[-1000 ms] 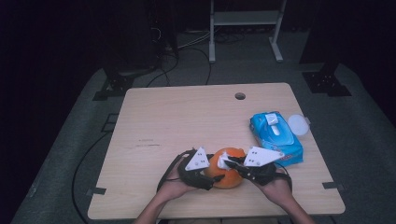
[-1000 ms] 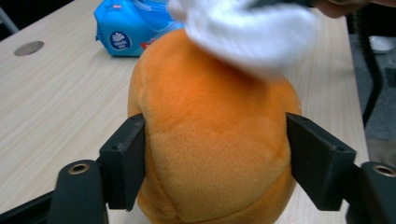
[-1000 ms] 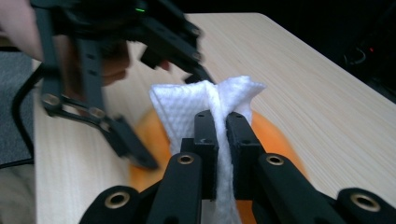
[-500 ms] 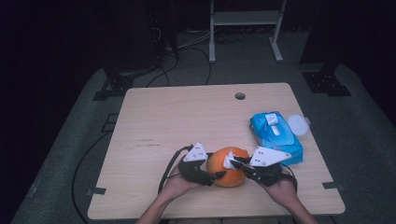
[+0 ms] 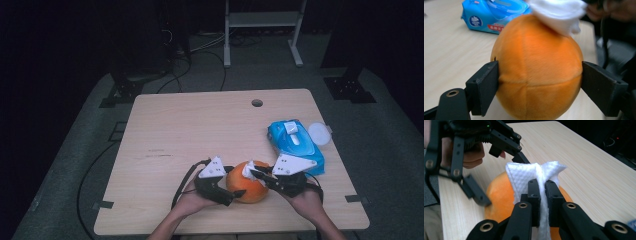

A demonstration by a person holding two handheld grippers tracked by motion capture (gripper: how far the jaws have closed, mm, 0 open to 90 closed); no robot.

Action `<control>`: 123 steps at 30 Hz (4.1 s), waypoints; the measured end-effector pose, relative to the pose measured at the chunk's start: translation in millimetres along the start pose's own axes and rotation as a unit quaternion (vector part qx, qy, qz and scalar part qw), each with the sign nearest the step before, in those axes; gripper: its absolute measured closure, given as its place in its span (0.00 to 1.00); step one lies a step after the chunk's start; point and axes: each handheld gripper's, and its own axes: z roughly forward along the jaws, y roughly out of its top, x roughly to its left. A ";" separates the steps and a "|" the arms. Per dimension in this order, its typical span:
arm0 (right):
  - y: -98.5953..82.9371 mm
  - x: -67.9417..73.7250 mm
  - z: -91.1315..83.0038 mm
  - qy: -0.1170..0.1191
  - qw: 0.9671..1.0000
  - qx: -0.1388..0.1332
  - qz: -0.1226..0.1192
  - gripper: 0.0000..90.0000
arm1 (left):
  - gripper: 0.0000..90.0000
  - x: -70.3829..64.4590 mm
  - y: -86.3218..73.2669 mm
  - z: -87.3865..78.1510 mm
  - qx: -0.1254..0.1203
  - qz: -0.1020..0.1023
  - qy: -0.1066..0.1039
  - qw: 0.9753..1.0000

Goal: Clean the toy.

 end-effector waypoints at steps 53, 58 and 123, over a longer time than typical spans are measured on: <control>9.3 19.7 3.3 0.029 0.999 0.008 -0.012 0.92 | 0.35 -28.1 -3.9 2.8 0.033 0.120 0.007 0.992; -11.9 -5.1 -10.0 0.005 0.999 0.013 0.031 0.92 | 0.35 -18.4 -9.1 -1.2 0.033 0.104 -0.003 0.994; -31.0 10.7 2.9 -0.012 1.000 0.016 0.010 0.92 | 0.31 27.1 -18.9 -22.2 0.011 -0.030 0.002 0.999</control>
